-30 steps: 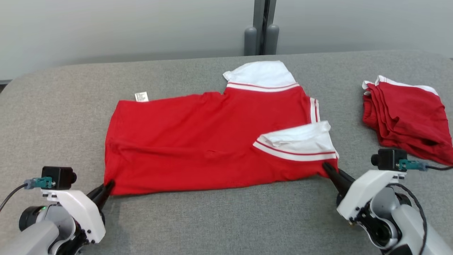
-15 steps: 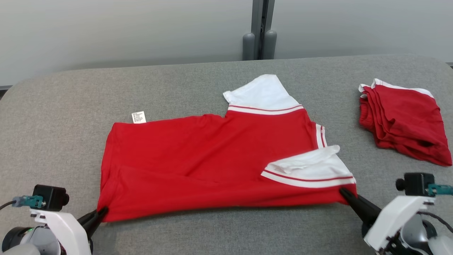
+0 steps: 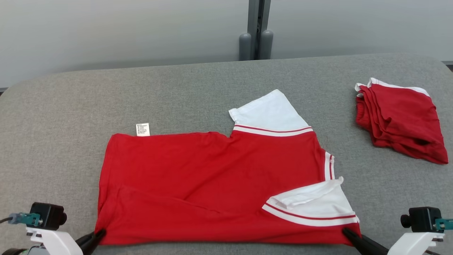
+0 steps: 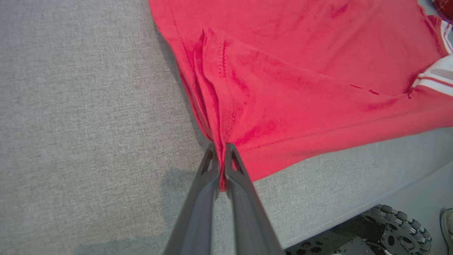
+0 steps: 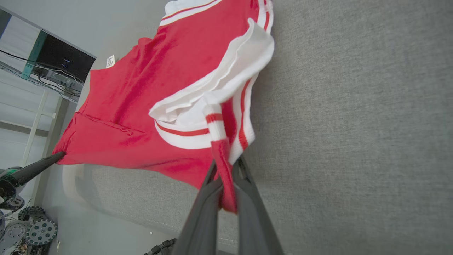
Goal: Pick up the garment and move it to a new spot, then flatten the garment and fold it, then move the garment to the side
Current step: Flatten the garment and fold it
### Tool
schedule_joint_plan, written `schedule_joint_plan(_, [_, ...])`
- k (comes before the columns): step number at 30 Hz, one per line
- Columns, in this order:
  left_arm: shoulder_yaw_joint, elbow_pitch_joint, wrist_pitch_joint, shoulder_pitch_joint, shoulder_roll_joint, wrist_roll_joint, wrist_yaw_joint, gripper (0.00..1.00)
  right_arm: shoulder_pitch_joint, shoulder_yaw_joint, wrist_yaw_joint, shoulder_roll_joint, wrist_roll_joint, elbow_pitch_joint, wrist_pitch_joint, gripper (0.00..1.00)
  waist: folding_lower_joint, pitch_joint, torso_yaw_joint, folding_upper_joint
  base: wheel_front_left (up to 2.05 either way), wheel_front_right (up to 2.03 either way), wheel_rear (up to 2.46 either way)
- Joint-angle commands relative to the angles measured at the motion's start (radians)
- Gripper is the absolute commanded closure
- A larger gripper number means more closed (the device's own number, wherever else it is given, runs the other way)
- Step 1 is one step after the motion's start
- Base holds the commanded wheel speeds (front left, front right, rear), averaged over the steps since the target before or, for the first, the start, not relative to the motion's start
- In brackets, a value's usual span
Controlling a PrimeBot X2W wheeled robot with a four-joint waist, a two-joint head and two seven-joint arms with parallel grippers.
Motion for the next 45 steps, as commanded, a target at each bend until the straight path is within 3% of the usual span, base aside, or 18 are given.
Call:
schedule_joint_plan(1, [0.0, -0.002, 0.006, 0.013, 0.005, -0.003, 0.008, 1.0, 0.012, -0.014, 0.0, 0.009, -0.011, -0.014, 0.02, 1.0, 0.0, 0.0, -0.003, 0.0, 0.0, 0.0, 0.0])
schedule_joint_plan(4, [-0.006, -0.017, 0.023, 0.024, 0.012, -0.015, 0.014, 1.0, 0.031, -0.04, 0.0, 0.041, -0.048, -0.043, 0.073, 1.0, 0.0, -0.003, -0.009, 0.0, 0.0, 0.0, 0.0])
schedule_joint_plan(5, [-0.007, -0.02, 0.028, 0.026, 0.013, -0.016, 0.018, 0.75, 0.035, -0.048, 0.0, 0.05, -0.058, -0.05, 0.087, 1.0, 0.0, -0.004, -0.01, 0.0, 0.0, 0.0, 0.0])
schedule_joint_plan(6, [-0.01, -0.022, 0.036, 0.029, 0.014, -0.019, 0.021, 0.41, 0.037, -0.057, 0.0, 0.06, -0.069, -0.055, 0.099, 0.54, 0.0, -0.005, -0.011, 0.0, 0.0, 0.0, 0.0])
schedule_joint_plan(7, [-0.012, -0.025, 0.04, 0.03, 0.015, -0.021, 0.025, 0.0, 0.04, -0.066, 0.0, 0.065, -0.086, -0.058, 0.111, 0.54, 0.0, -0.006, -0.012, 0.0, 0.0, 0.0, 0.0])
schedule_joint_plan(8, [-0.012, -0.028, 0.043, 0.029, 0.016, -0.023, 0.027, 0.0, 0.043, -0.074, 0.0, 0.075, -0.096, -0.063, 0.12, 0.0, 0.0, -0.007, -0.013, 0.0, 0.0, 0.0, 0.0])
schedule_joint_plan(15, [0.004, -0.05, 0.009, 0.015, 0.031, 0.003, 0.059, 0.0, 0.037, -0.13, 0.0, 0.101, -0.137, -0.125, 0.136, 0.0, 0.0, -0.015, -0.011, 0.0, 0.0, 0.0, 0.0])
schedule_joint_plan(22, [0.08, -0.037, -0.14, -0.026, 0.015, 0.045, 0.112, 0.0, -0.072, -0.152, 0.0, 0.091, -0.223, -0.152, 0.012, 0.0, 0.0, -0.005, -0.01, 0.0, 0.0, 0.0, 0.0])
schedule_joint_plan(29, [0.132, 0.073, -0.205, -0.125, -0.064, 0.092, 0.129, 0.0, -0.366, -0.088, 0.0, 0.111, -0.328, 0.023, -0.106, 0.0, 0.0, 0.088, -0.003, 0.0, 0.0, 0.0, 0.0])
schedule_joint_plan(36, [0.129, 0.17, -0.199, -0.247, -0.127, 0.162, 0.084, 0.0, -0.67, -0.021, 0.0, 0.131, -0.427, 0.258, -0.172, 0.0, 0.0, 0.202, 0.02, 0.0, 0.0, 0.0, 0.0])
schedule_joint_plan(45, [0.091, 0.226, -0.13, -0.374, -0.191, 0.231, 0.026, 0.0, -0.951, 0.034, 0.0, 0.102, -0.478, 0.544, -0.153, 0.0, 0.0, 0.286, 0.082, 0.0, 0.0, 0.0, 0.0])
